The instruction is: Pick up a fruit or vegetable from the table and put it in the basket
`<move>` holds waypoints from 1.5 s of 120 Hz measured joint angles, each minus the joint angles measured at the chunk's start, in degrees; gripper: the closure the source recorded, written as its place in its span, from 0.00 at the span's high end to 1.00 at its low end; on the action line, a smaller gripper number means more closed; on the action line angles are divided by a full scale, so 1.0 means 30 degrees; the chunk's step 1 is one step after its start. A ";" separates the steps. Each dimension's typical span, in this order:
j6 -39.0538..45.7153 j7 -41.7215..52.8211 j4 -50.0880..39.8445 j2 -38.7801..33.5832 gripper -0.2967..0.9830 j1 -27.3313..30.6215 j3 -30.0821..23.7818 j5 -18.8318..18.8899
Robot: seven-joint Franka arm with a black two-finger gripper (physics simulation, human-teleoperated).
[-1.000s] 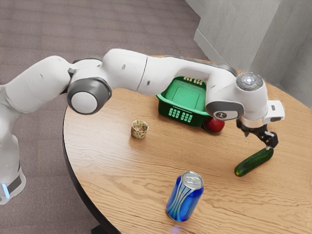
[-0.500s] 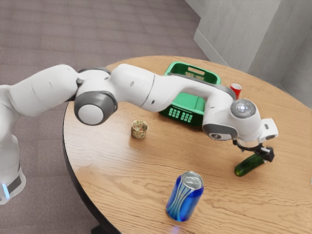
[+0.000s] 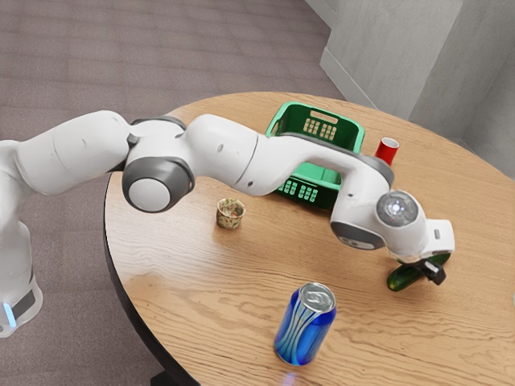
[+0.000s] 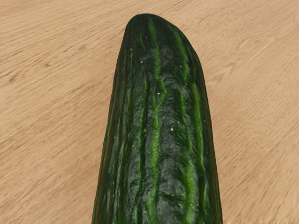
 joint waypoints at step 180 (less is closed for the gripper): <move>-0.9112 -0.0839 -0.0036 -0.5812 0.33 0.1391 0.0632 -0.1792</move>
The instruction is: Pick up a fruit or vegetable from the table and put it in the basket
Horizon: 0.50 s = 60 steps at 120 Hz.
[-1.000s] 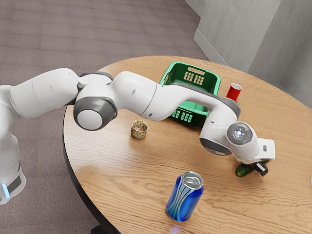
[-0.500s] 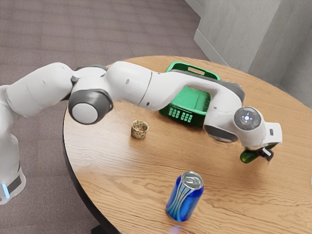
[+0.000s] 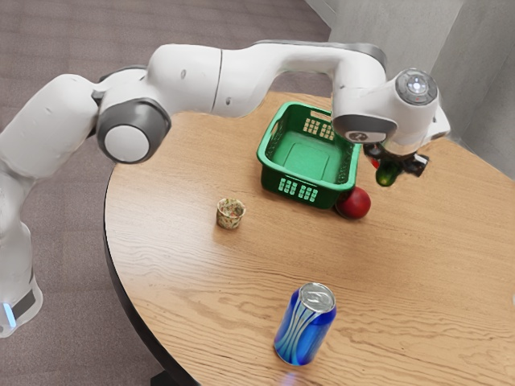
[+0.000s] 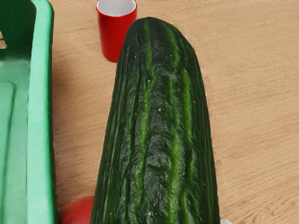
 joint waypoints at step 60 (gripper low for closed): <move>-0.1283 0.0349 -0.0017 -0.0939 0.33 0.4548 -0.0134 -0.4186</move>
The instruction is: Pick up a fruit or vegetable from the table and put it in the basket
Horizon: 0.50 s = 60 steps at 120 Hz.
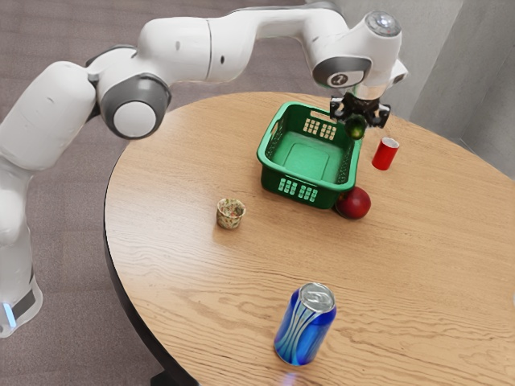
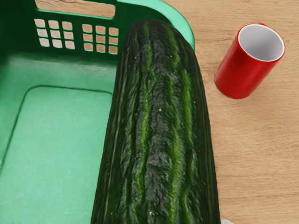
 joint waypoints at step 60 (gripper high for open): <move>-0.0143 0.0587 -0.1008 -0.1014 0.73 0.1430 -0.2089 -0.2288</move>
